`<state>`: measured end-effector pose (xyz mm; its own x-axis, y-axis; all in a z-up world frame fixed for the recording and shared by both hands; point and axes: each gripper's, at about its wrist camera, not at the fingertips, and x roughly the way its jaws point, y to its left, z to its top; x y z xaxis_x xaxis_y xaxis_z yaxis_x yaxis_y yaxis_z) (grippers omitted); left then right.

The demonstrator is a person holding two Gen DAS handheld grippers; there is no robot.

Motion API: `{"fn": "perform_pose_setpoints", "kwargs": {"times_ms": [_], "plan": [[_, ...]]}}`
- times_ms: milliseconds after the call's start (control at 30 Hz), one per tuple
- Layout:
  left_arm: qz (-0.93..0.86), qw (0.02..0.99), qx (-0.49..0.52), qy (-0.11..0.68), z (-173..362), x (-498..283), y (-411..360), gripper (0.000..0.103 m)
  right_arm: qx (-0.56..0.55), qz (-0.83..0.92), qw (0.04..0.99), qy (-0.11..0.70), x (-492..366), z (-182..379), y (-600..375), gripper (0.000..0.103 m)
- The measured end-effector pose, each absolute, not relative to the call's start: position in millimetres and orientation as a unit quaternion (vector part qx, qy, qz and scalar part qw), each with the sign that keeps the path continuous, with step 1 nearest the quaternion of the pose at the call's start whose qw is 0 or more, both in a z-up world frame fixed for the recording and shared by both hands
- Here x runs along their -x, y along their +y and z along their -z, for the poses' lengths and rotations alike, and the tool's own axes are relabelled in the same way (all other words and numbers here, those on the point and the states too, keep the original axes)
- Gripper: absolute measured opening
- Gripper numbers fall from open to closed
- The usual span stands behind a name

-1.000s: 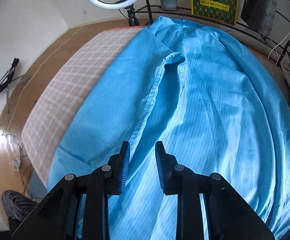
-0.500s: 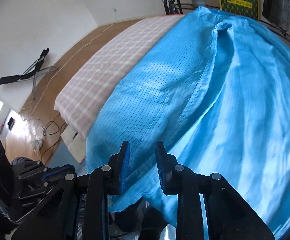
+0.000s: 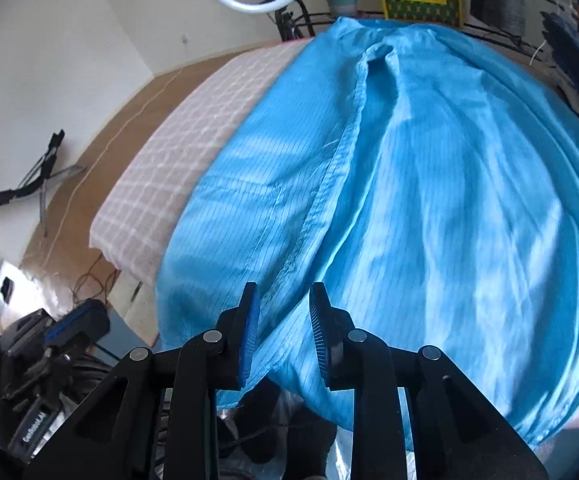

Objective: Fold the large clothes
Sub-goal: 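Move the right tool over to the coat's other sleeve cuff, then grasp the sleeve cuff with the right tool and lift it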

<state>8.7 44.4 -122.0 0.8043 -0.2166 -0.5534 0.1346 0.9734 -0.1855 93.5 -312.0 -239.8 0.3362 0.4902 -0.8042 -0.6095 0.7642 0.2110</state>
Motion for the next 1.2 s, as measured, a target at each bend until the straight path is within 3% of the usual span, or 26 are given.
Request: {"fn": "perform_pose_setpoints", "kwargs": {"times_ms": [67,133,167,233,467,733,1200], "plan": [[0.105,0.949,0.069,0.291,107.1,-11.0,43.6,0.024,0.04,-0.325,0.831,0.45,-87.8,223.2,-327.5,0.024],[0.124,0.948,0.072,0.283,94.0,-16.1,41.0,0.031,0.012,-0.309,0.844,0.439,-83.8,206.5,-344.5,0.029],[0.131,0.947,0.073,0.282,90.6,-19.7,38.8,0.031,-0.001,-0.299,0.85,0.435,-84.9,196.6,-354.0,0.032],[0.151,0.942,0.08,0.288,84.9,-29.2,33.2,0.032,-0.017,-0.281,0.864,0.419,-80.9,176.0,-371.6,0.049],[0.197,0.924,0.077,0.318,77.2,-54.4,-8.1,0.036,-0.021,-0.207,0.907,0.367,-74.2,133.9,-440.9,0.068],[0.214,0.914,0.063,0.34,82.7,-80.3,-68.5,0.036,-0.046,-0.126,0.924,0.358,-98.5,151.4,-543.1,0.068],[0.24,0.882,0.042,0.402,92.7,-107.0,-152.6,0.036,-0.158,0.023,0.883,0.441,-192.1,213.3,-719.4,0.068]]}}
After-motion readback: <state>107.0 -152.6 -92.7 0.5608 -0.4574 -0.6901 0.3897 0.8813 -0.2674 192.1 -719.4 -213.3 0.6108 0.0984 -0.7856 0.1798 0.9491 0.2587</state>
